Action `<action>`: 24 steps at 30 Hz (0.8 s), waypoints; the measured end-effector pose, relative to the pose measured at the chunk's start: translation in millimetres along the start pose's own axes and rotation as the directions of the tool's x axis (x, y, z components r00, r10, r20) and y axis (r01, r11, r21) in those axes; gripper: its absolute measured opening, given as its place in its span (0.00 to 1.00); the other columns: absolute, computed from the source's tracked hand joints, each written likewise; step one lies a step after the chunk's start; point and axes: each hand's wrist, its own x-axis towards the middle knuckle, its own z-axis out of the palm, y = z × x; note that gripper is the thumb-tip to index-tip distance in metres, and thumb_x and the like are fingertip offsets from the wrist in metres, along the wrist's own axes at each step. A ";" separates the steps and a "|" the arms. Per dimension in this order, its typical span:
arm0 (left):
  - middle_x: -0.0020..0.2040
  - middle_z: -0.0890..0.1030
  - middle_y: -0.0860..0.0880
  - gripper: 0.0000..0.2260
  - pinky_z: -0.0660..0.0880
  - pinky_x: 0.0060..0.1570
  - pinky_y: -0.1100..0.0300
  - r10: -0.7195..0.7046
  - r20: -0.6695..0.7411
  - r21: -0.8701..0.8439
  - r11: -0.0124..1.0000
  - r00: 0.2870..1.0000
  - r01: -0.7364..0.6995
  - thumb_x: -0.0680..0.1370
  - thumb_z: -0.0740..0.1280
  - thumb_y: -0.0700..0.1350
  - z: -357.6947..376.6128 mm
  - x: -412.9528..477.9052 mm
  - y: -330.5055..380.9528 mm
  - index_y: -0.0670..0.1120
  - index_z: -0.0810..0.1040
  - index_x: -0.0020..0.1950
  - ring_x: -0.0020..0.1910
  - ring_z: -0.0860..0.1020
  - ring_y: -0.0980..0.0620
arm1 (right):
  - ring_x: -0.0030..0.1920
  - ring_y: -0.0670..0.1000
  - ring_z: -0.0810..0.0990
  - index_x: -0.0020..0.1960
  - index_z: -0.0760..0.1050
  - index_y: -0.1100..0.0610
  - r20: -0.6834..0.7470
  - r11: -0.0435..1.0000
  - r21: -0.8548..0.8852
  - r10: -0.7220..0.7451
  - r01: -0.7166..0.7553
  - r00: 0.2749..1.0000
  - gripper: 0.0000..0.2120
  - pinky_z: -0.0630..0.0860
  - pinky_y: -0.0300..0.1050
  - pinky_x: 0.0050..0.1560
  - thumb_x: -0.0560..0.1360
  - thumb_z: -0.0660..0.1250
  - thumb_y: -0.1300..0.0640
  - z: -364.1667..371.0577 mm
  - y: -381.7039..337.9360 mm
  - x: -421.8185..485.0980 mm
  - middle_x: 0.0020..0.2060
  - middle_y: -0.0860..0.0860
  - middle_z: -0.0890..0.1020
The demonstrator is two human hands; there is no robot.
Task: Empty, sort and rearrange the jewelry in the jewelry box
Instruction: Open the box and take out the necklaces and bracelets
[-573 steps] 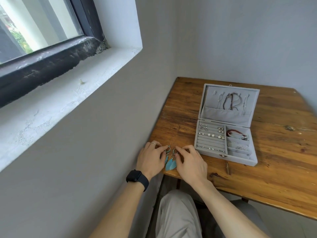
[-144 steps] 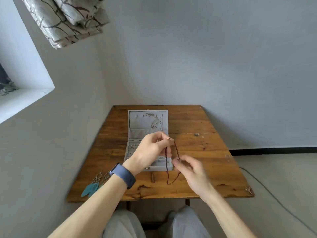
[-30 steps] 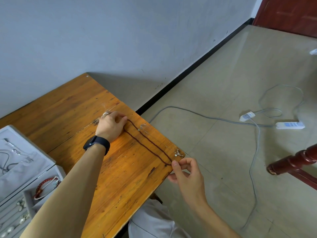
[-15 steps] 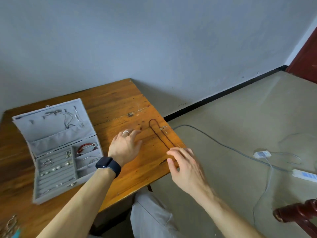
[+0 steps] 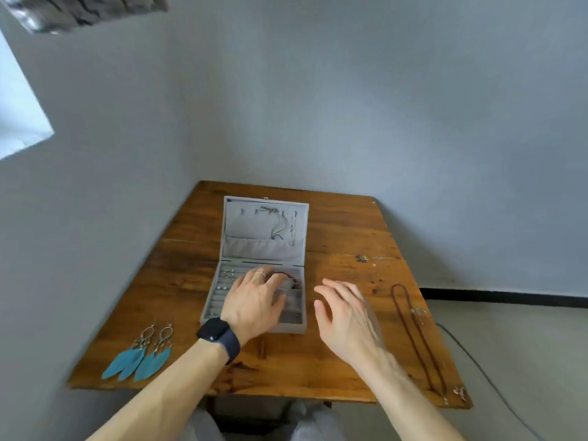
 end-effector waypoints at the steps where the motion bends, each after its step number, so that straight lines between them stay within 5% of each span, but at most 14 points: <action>1: 0.75 0.70 0.49 0.20 0.66 0.70 0.47 -0.017 -0.024 -0.006 1.000 1.000 0.017 0.81 0.60 0.56 -4.7 3.8 -9.2 0.58 0.69 0.73 0.73 0.68 0.45 | 0.66 0.50 0.75 0.64 0.80 0.55 -0.005 1.000 -0.001 -0.012 0.012 1.000 0.14 0.69 0.44 0.67 0.80 0.65 0.54 4.4 -4.6 12.1 0.64 0.50 0.80; 9: 0.78 0.62 0.40 0.26 0.67 0.70 0.45 -0.129 -0.266 -0.071 0.991 0.955 0.114 0.78 0.66 0.49 -47.5 70.1 -75.7 0.50 0.67 0.76 0.75 0.64 0.38 | 0.64 0.54 0.75 0.64 0.79 0.54 -0.038 0.994 0.020 -0.111 0.112 0.993 0.15 0.75 0.50 0.64 0.79 0.67 0.51 34.2 -24.2 120.8 0.64 0.50 0.78; 14: 0.81 0.53 0.45 0.34 0.63 0.72 0.52 -0.303 -0.052 -0.383 0.886 0.952 0.261 0.74 0.65 0.49 -64.3 124.9 -110.9 0.58 0.56 0.79 0.77 0.59 0.40 | 0.64 0.56 0.75 0.61 0.80 0.55 -0.088 0.988 -0.009 -0.157 0.157 0.984 0.14 0.74 0.52 0.64 0.76 0.70 0.54 47.0 -31.9 189.0 0.65 0.53 0.78; 17: 0.78 0.60 0.44 0.33 0.67 0.61 0.60 -0.288 0.090 -0.516 0.805 0.953 0.292 0.76 0.63 0.47 -66.8 143.8 -121.5 0.57 0.55 0.80 0.71 0.67 0.44 | 0.67 0.54 0.73 0.60 0.80 0.52 -0.050 0.978 -0.032 -0.208 0.207 0.977 0.13 0.71 0.50 0.67 0.76 0.70 0.54 52.4 -33.0 214.0 0.66 0.50 0.76; 24: 0.69 0.71 0.48 0.27 0.67 0.55 0.62 -0.250 0.083 -0.573 0.780 0.965 0.251 0.77 0.64 0.44 -63.4 141.1 -128.6 0.58 0.64 0.76 0.59 0.69 0.53 | 0.52 0.53 0.76 0.56 0.78 0.51 -0.018 0.956 -0.159 -0.252 0.246 0.968 0.09 0.75 0.49 0.50 0.76 0.71 0.53 56.6 -36.8 228.3 0.54 0.47 0.78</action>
